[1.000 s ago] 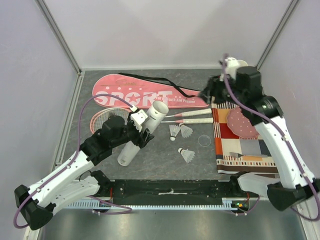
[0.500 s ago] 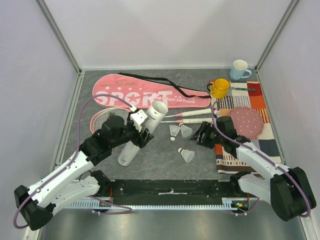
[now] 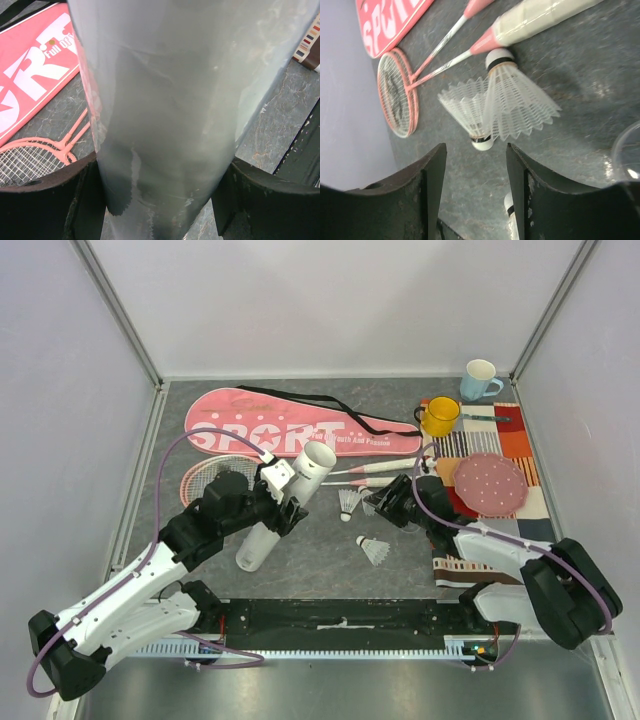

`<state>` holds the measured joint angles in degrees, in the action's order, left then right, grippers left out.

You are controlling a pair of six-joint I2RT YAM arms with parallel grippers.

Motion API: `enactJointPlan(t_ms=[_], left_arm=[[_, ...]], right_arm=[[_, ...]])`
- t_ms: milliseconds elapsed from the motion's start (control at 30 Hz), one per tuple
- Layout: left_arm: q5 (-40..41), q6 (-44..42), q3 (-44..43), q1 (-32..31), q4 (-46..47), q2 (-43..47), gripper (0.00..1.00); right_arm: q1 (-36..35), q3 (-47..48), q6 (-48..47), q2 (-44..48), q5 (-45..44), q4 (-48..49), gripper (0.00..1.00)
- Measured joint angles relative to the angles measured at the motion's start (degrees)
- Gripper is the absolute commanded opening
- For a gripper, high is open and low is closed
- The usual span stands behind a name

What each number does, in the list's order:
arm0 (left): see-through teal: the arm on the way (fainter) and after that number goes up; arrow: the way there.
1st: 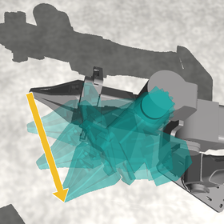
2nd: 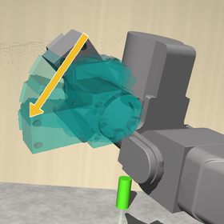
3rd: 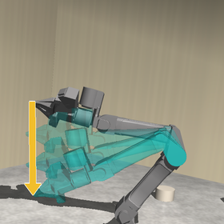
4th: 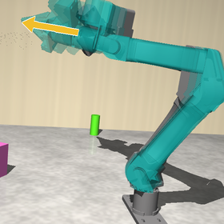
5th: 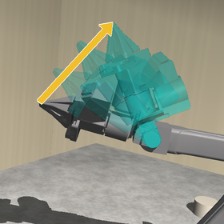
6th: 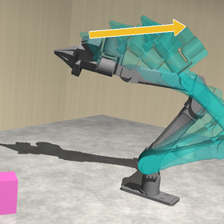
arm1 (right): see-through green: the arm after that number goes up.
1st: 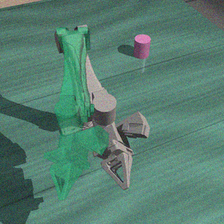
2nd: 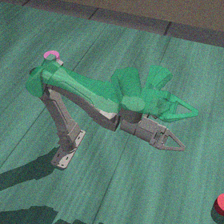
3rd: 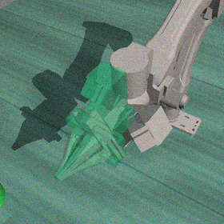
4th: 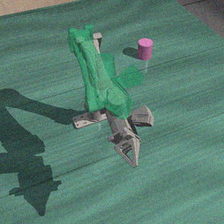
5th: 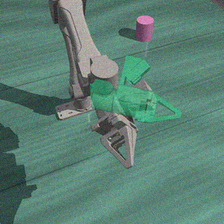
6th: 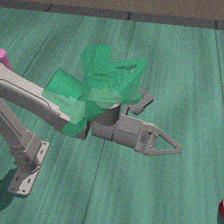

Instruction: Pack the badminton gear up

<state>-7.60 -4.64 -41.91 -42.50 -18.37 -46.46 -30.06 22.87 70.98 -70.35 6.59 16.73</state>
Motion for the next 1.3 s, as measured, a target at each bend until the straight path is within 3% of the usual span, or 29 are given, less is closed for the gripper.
enactJointPlan(t_ms=[133,433,767,1000,1067,1167,1300], left_arm=[[0.0,0.0,0.0,0.0,0.02,0.0,0.17],[0.0,0.0,0.0,0.0,0.0,0.0,0.17],[-0.02,0.0,0.0,0.0,0.02,0.0,0.18],[-0.02,0.0,0.0,0.0,0.02,-0.13,0.18],[-0.02,0.0,0.0,0.0,0.02,-0.13,0.18],[-0.02,0.0,0.0,0.0,0.02,-0.13,0.18],[0.0,-0.02,0.0,0.0,0.02,-0.15,0.18]], right_arm=[[-0.28,0.0,0.0,-2.8,-2.99,1.44,0.49],[-1.73,0.07,0.44,-7.37,-7.52,5.88,0.48],[-2.84,0.39,-0.28,-10.1,-11.82,8.81,0.38],[-2.95,0.42,-1.31,-12.02,-13.07,11.13,0.2],[-2.95,0.42,-1.68,-12.33,-13.16,11.34,0.09],[-3.02,0.42,-2.78,-11.72,-13.33,11.23,0.0],[-3.1,0.24,-5.14,-4.92,-15.52,5.99,0.0]])
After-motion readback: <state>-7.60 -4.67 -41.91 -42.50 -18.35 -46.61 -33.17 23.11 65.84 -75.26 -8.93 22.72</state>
